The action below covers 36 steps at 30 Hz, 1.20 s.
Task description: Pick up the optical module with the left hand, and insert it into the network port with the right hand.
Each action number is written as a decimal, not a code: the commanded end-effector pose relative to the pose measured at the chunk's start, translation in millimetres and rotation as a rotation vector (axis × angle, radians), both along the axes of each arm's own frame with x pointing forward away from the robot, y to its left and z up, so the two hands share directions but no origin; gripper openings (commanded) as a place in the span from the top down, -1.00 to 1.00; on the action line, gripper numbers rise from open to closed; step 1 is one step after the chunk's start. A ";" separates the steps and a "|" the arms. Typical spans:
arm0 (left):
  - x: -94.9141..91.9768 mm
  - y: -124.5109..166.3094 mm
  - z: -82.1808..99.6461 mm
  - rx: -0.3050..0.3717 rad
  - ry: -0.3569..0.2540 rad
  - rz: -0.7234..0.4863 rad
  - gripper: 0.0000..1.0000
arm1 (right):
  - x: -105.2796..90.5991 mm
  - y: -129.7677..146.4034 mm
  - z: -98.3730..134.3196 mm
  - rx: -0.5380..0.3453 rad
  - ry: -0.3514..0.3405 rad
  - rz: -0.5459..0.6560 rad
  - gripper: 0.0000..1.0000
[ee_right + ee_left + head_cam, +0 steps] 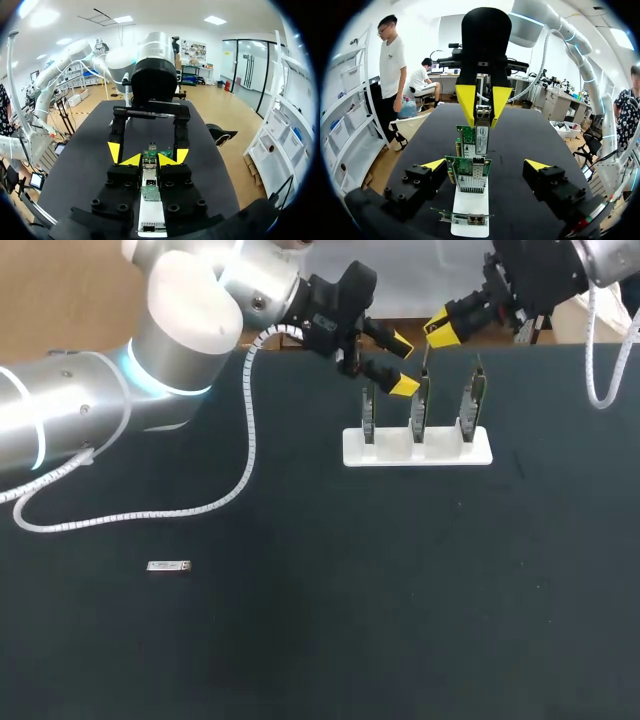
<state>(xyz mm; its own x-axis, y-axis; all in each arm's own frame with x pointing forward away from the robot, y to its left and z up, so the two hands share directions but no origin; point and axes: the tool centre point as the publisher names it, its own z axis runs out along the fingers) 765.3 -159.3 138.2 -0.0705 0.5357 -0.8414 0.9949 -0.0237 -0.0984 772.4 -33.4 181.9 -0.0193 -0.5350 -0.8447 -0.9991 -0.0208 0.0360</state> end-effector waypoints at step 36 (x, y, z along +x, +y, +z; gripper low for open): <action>0.6 -0.3 0.1 0.002 0.001 -0.001 -1.00 | -2.1 5.3 -11.6 -0.026 0.025 0.026 1.00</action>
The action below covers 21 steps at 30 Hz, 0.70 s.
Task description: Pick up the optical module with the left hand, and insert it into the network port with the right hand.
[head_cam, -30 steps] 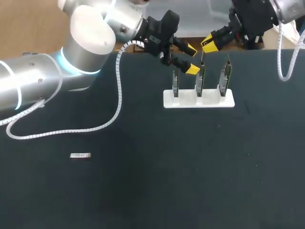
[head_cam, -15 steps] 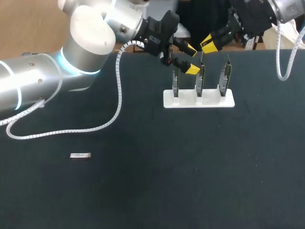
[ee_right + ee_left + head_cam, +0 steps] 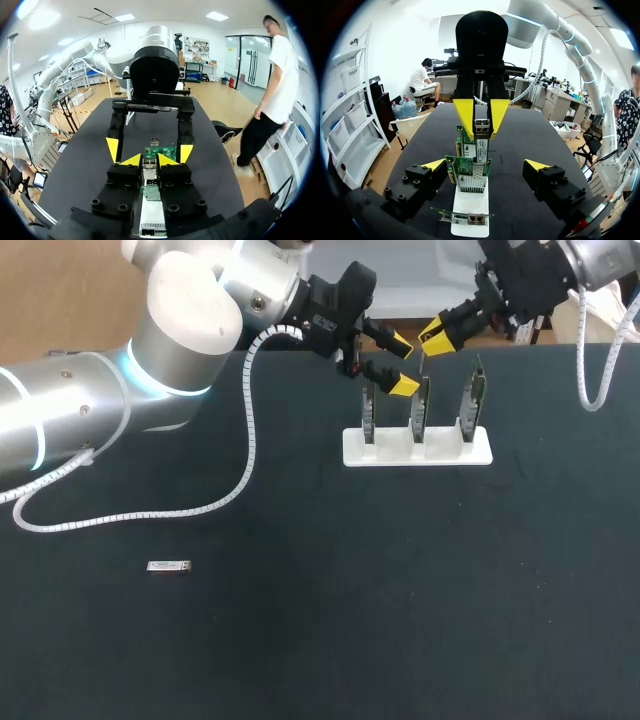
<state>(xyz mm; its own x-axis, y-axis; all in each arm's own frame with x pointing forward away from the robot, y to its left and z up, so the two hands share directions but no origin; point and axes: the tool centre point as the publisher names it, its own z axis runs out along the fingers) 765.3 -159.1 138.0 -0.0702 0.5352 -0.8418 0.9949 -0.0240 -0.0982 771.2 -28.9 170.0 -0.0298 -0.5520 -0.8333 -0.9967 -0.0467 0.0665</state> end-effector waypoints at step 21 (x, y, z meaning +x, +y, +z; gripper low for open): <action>0.6 -0.5 0.4 0.003 0.001 -0.001 -1.00 | 0.1 -2.9 -2.1 -0.024 -0.016 -0.028 1.00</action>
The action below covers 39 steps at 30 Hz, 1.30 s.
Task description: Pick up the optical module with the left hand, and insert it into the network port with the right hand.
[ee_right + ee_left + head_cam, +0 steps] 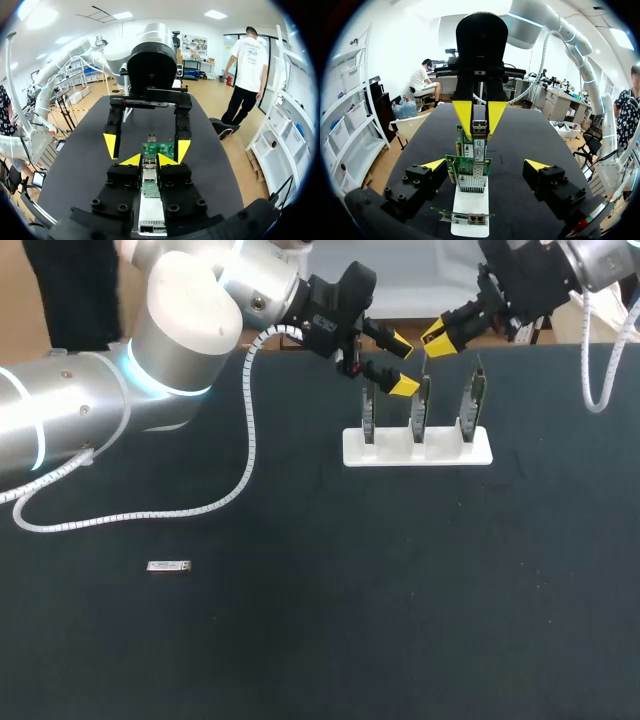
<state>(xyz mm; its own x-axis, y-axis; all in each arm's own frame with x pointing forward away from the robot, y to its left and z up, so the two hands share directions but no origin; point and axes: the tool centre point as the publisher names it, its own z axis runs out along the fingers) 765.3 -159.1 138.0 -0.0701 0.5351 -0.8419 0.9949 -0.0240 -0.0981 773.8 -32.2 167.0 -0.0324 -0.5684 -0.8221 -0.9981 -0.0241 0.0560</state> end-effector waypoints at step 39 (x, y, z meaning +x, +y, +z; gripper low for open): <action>0.6 -0.5 0.4 0.003 0.001 -0.001 -1.00 | -5.2 -0.9 -20.1 -0.024 0.045 -0.054 1.00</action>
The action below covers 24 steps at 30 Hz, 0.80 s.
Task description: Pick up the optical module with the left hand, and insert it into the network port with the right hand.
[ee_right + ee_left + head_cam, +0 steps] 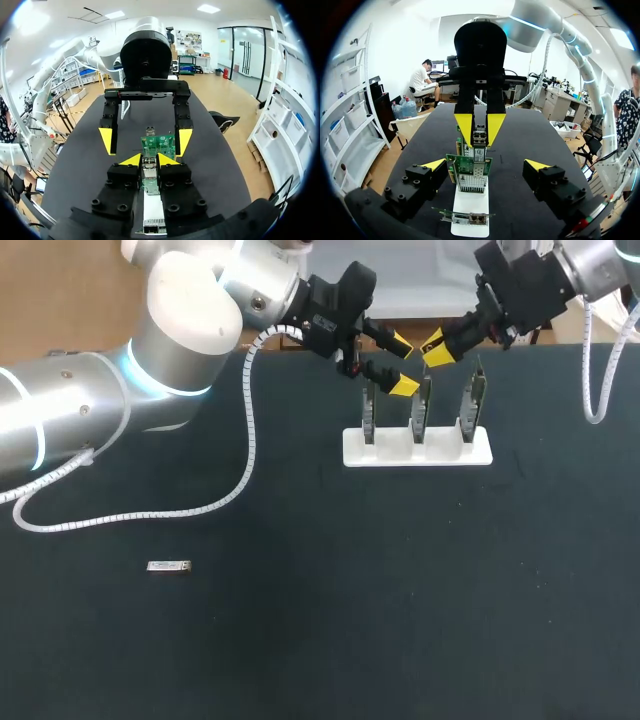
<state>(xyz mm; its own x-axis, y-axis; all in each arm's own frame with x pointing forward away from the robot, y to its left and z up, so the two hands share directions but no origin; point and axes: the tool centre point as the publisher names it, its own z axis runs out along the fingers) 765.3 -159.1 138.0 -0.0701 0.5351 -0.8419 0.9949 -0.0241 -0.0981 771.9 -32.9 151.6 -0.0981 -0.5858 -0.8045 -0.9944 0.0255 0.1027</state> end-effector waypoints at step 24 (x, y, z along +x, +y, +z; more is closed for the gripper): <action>0.6 -0.5 0.4 0.003 0.001 -0.001 -1.00 | -1.8 -16.3 18.5 0.062 -0.026 -0.020 -1.00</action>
